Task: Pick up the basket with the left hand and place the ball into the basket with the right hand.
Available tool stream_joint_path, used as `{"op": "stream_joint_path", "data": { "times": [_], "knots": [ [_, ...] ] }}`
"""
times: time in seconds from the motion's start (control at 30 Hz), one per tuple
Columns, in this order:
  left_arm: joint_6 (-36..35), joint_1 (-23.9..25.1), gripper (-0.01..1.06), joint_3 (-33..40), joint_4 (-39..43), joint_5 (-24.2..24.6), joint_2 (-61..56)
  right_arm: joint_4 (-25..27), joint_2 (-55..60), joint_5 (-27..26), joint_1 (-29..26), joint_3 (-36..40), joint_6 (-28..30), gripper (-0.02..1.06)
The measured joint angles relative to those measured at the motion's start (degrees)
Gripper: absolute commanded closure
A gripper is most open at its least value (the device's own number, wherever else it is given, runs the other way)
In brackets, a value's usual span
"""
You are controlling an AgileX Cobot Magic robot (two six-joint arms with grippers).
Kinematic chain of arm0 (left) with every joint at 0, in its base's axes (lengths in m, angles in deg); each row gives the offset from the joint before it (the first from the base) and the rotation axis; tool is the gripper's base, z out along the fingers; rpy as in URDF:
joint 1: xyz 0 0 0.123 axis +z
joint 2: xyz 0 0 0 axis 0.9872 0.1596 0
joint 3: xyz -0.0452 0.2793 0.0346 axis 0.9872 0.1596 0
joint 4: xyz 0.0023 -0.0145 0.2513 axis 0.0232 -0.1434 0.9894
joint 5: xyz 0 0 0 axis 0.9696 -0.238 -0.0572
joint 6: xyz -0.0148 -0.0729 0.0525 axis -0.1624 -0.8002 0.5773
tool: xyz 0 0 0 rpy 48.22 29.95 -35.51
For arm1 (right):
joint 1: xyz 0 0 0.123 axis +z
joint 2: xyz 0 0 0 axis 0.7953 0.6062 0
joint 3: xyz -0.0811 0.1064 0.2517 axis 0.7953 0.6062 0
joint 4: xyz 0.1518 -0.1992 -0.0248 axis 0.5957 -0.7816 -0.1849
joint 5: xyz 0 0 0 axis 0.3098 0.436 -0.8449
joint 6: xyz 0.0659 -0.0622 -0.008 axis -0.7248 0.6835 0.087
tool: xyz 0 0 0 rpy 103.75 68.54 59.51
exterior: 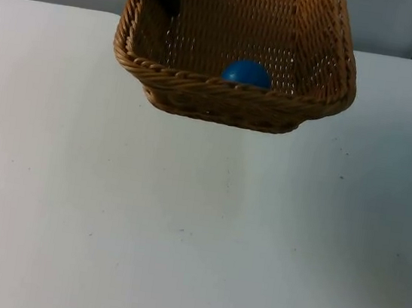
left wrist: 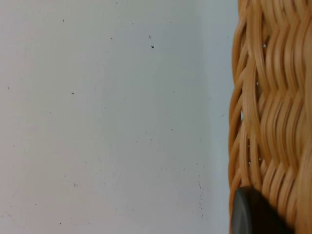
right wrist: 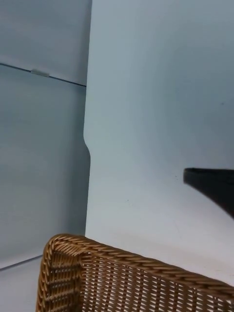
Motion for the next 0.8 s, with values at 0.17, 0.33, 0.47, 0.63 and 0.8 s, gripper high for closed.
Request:
{"op": "stream_joint_path", "data": {
  "times": [0.17,0.33,0.47,0.63,0.8],
  "knots": [
    [1.4,0.0,1.05,0.0,0.0,1.3,0.6,0.0,0.0,0.0,0.0,0.0,0.0,0.00],
    [2.6,0.0,1.05,0.0,0.1,1.8,2.2,-2.6,0.0,0.0,2.3,0.0,0.0,0.00],
    [4.2,-0.5,1.05,0.3,0.2,0.0,3.2,-4.0,0.0,0.0,3.6,0.0,-0.6,0.00],
    [5.2,-1.8,1.05,6.8,-2.0,-8.5,2.9,-5.8,0.0,0.1,3.6,0.0,-1.6,0.00],
    [8.5,-3.7,1.05,16.3,-6.5,-18.9,1.6,-6.3,0.4,0.5,3.6,0.0,-1.6,0.00]
  ]
}}
